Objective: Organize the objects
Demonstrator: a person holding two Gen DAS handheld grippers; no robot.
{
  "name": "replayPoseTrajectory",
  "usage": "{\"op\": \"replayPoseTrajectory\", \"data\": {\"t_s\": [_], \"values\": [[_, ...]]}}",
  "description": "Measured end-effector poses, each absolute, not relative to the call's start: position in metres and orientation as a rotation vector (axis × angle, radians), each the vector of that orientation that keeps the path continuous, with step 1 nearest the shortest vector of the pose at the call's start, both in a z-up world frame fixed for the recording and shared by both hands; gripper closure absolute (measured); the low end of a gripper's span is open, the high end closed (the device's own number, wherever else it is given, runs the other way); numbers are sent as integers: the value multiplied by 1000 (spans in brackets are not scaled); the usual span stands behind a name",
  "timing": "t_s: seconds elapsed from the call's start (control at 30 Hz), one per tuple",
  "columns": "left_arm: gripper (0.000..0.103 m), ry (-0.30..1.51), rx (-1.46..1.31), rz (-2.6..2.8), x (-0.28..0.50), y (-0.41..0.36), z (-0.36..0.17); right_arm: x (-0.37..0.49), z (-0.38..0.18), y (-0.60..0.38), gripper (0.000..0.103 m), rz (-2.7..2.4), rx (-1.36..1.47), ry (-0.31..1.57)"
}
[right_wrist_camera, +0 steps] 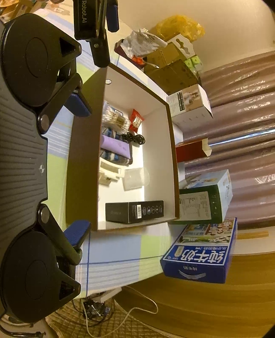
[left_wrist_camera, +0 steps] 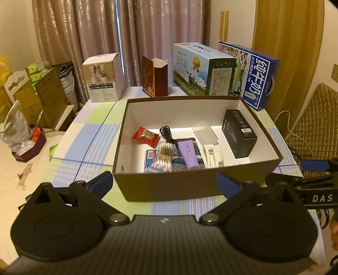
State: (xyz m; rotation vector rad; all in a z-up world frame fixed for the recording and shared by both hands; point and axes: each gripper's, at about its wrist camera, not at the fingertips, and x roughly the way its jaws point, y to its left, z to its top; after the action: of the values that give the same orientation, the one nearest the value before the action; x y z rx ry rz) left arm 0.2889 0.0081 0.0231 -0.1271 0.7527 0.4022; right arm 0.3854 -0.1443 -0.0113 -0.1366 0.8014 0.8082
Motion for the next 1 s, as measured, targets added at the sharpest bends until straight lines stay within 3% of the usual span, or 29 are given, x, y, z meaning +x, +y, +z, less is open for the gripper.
{"op": "replayPoseTrajectory", "data": {"t_s": [0.6, 1.0], "values": [[1, 721, -6, 440, 232, -60, 29, 352, -9, -192, 2, 810, -153, 788], [1, 727, -78, 398, 215, -57, 40, 330, 2, -205, 2, 807, -157, 765]]}}
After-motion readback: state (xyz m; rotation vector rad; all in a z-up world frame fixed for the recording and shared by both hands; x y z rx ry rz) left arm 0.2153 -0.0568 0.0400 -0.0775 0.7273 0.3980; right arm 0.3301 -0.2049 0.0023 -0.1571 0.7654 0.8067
